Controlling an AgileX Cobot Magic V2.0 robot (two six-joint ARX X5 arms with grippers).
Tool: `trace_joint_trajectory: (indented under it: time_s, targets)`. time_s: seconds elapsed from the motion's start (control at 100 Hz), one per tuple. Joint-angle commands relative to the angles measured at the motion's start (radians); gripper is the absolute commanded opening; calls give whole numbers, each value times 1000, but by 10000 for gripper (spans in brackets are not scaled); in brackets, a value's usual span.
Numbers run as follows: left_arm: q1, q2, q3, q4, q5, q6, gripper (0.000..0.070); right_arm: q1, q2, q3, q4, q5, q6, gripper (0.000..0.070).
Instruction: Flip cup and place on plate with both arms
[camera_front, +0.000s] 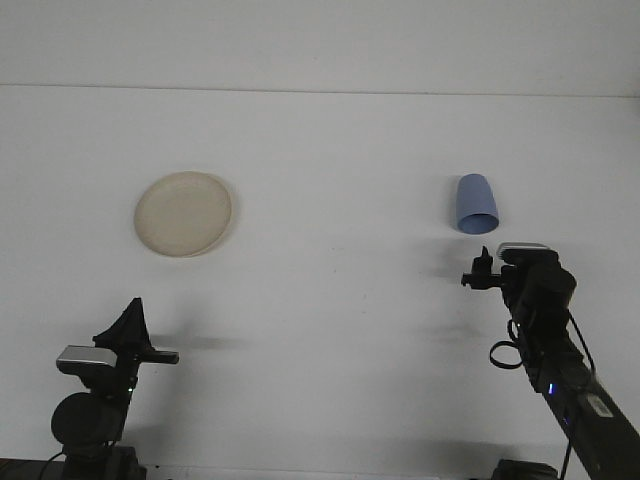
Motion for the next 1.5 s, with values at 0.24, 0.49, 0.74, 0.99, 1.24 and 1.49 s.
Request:
trace_joint_trajectory:
  time_s: [0.24, 0.49, 0.74, 0.99, 1.24, 1.49]
  targets:
    - [0, -1, -18, 10, -5, -9, 11, -14, 225, 25, 219, -19, -12, 481]
    - [0, -1, -18, 10, -5, -9, 11, -50, 372, 129, 257, -86, -27, 481]
    - [0, -1, -18, 11, -5, -9, 11, -66, 509, 274, 253, -136, -30, 480]
    - [0, -1, -18, 11, -5, -9, 11, -66, 600, 360, 255, -156, -32, 354]
    - [0, -1, -18, 10, -5, -9, 11, -66, 601, 360, 266, -195, -55, 0]
    - [0, -1, -18, 10, -5, -9, 11, -45, 516, 360, 227, -218, -51, 0]
